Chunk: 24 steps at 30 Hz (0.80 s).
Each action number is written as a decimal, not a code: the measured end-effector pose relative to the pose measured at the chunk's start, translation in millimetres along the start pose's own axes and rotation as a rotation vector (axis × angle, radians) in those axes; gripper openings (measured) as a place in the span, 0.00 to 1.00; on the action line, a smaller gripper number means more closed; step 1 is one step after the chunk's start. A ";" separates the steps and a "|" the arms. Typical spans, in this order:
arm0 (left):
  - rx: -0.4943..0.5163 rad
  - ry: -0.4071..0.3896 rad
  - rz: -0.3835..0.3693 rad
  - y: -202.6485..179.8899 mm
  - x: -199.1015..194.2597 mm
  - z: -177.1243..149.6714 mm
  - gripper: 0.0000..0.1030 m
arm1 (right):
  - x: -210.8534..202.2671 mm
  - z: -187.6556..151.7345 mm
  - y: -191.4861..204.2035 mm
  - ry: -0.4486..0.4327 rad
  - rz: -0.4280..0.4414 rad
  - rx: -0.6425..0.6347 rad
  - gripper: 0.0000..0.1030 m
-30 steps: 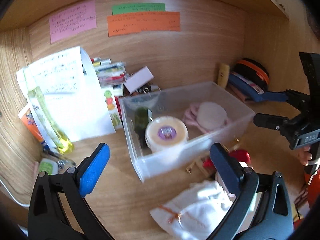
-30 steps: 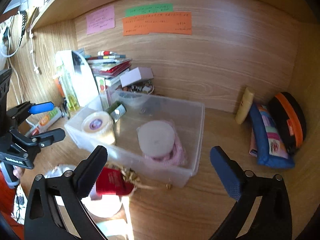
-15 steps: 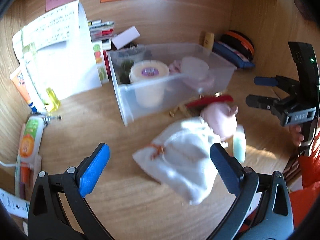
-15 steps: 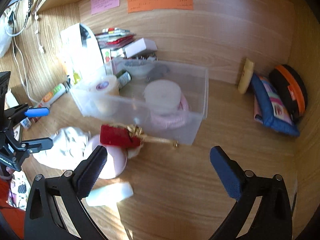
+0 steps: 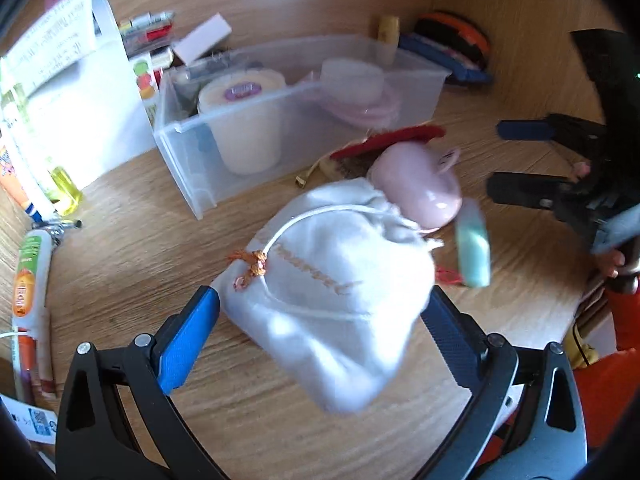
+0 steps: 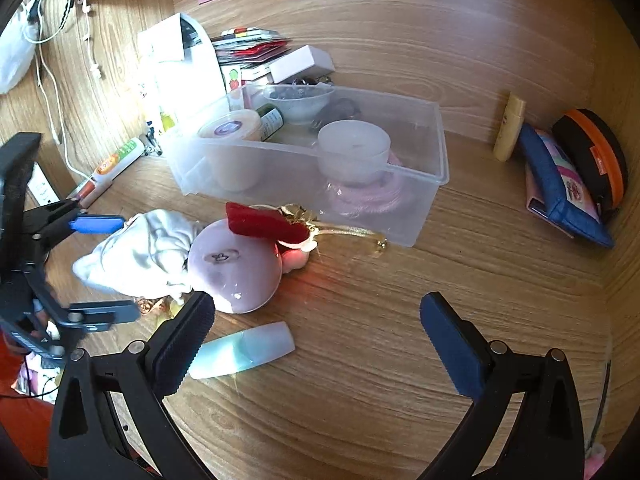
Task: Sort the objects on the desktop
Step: 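Grasp the white drawstring pouch with the left tool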
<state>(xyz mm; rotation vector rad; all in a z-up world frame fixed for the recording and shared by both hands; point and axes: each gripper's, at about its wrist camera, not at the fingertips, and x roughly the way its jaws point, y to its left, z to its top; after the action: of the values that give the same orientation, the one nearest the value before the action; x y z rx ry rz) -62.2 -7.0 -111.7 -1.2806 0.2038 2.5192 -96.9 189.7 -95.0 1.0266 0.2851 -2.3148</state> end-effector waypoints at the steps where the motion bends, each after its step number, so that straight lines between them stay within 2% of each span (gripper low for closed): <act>1: -0.010 0.004 -0.008 2.0 3.3 1.9 0.99 | 0.9 -0.3 0.0 0.003 0.002 0.002 0.99; 5: -0.048 -0.004 -0.062 13.2 10.7 11.2 0.95 | 4.4 -0.2 -1.2 0.012 0.011 0.011 0.99; 7: -0.078 -0.001 -0.105 21.4 11.6 14.0 0.80 | 5.8 0.2 -2.4 0.017 0.014 0.015 0.99; 15: -0.286 0.010 -0.336 66.5 3.2 12.8 0.66 | 6.7 3.8 -3.9 0.018 0.016 0.014 0.99; 17: -0.327 0.008 -0.374 74.6 0.0 11.5 0.61 | 8.9 5.6 -2.6 0.021 0.022 0.016 0.99; 18: -0.340 0.003 -0.368 78.1 -2.7 10.4 0.61 | 9.6 6.1 -1.6 0.022 0.025 0.016 0.99; 22: -0.329 -0.021 -0.205 87.7 -13.6 3.9 0.61 | 12.7 6.8 4.5 0.026 0.031 0.001 0.99; 24: -0.332 -0.020 -0.175 94.2 -14.8 -0.6 0.61 | 13.5 6.3 7.0 0.029 0.030 -0.011 0.99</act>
<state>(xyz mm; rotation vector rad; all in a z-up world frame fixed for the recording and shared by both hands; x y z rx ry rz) -84.9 -99.0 -101.3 -1.3220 -0.3309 2.4820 -103.8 175.7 -100.4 1.0525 0.2917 -2.2705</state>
